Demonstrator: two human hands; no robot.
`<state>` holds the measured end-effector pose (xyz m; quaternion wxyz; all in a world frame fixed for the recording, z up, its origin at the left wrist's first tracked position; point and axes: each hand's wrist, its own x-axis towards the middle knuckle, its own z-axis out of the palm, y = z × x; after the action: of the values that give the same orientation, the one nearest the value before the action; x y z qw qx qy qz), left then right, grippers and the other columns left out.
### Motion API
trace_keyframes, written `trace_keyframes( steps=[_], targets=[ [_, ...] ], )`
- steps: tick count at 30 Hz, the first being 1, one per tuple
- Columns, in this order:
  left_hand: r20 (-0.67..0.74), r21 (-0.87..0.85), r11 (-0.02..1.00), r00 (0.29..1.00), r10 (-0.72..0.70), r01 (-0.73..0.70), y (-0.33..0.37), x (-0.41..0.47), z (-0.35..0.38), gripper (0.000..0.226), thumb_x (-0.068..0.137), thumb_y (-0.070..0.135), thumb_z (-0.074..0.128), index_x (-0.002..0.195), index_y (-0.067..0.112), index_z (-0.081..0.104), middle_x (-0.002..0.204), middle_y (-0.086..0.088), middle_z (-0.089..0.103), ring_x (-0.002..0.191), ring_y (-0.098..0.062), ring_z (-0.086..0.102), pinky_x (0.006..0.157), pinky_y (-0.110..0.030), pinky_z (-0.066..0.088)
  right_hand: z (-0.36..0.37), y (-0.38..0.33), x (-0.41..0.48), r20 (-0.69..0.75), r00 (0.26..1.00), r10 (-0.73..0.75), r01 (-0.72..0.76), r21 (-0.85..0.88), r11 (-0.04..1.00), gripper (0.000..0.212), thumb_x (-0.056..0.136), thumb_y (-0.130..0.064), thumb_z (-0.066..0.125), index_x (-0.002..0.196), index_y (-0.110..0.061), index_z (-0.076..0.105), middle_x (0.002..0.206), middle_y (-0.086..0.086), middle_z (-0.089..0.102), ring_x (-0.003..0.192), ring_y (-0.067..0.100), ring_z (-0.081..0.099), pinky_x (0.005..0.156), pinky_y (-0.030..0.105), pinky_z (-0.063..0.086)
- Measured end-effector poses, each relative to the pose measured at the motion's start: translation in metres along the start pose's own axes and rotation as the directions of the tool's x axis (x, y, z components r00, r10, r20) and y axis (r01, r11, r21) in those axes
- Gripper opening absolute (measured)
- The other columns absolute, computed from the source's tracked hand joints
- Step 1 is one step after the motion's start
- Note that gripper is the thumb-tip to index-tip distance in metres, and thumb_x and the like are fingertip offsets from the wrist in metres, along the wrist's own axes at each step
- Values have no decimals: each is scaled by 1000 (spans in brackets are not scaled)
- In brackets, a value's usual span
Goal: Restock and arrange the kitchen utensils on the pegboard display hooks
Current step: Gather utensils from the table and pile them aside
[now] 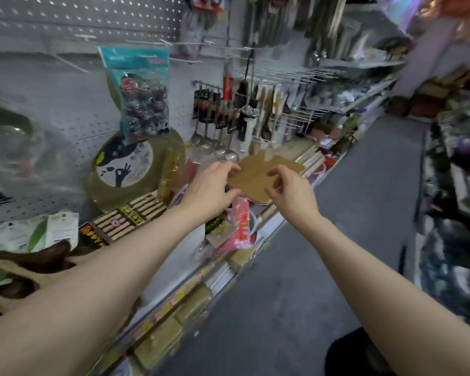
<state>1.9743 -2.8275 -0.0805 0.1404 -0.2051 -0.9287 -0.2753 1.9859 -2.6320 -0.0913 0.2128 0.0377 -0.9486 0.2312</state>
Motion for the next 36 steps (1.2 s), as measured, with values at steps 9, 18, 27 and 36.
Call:
trace_keyframes(
  steps=[9, 18, 27, 36],
  targets=[
    [48, -61, 994, 995, 91, -88, 91, 148, 120, 49, 84, 33, 71, 128, 24, 51, 121, 3, 57, 110, -14, 55, 95, -36, 47, -58, 164, 76, -5, 993, 116, -116, -49, 992, 27, 88, -22, 65, 115, -21, 60, 89, -2, 67, 84, 20, 62, 74, 37, 51],
    [64, -102, 990, 993, 102, -96, 121, 267, 205, 48, 84, 35, 69, 127, 25, 50, 120, 5, 56, 109, -13, 56, 91, -35, 47, -63, 280, 161, -8, 984, 180, -180, -35, 983, 23, 88, -26, 66, 111, -26, 64, 93, -7, 68, 82, 15, 63, 78, 37, 53],
    [49, -144, 989, 999, -12, 19, 81, 406, 268, 46, 84, 35, 71, 125, 23, 52, 121, 5, 55, 112, -13, 54, 98, -35, 45, -14, 350, 299, 29, 985, 170, -169, -39, 985, 23, 91, -30, 63, 113, -24, 64, 92, -5, 66, 85, 17, 62, 77, 34, 52],
    [39, -146, 989, 999, 21, -15, 67, 536, 307, 43, 83, 37, 71, 120, 25, 53, 119, 6, 57, 109, -12, 55, 93, -32, 45, 7, 407, 419, 56, 981, 188, -186, -41, 982, 26, 91, -32, 62, 116, -25, 64, 97, -4, 69, 88, 19, 65, 79, 36, 53]
  ],
)
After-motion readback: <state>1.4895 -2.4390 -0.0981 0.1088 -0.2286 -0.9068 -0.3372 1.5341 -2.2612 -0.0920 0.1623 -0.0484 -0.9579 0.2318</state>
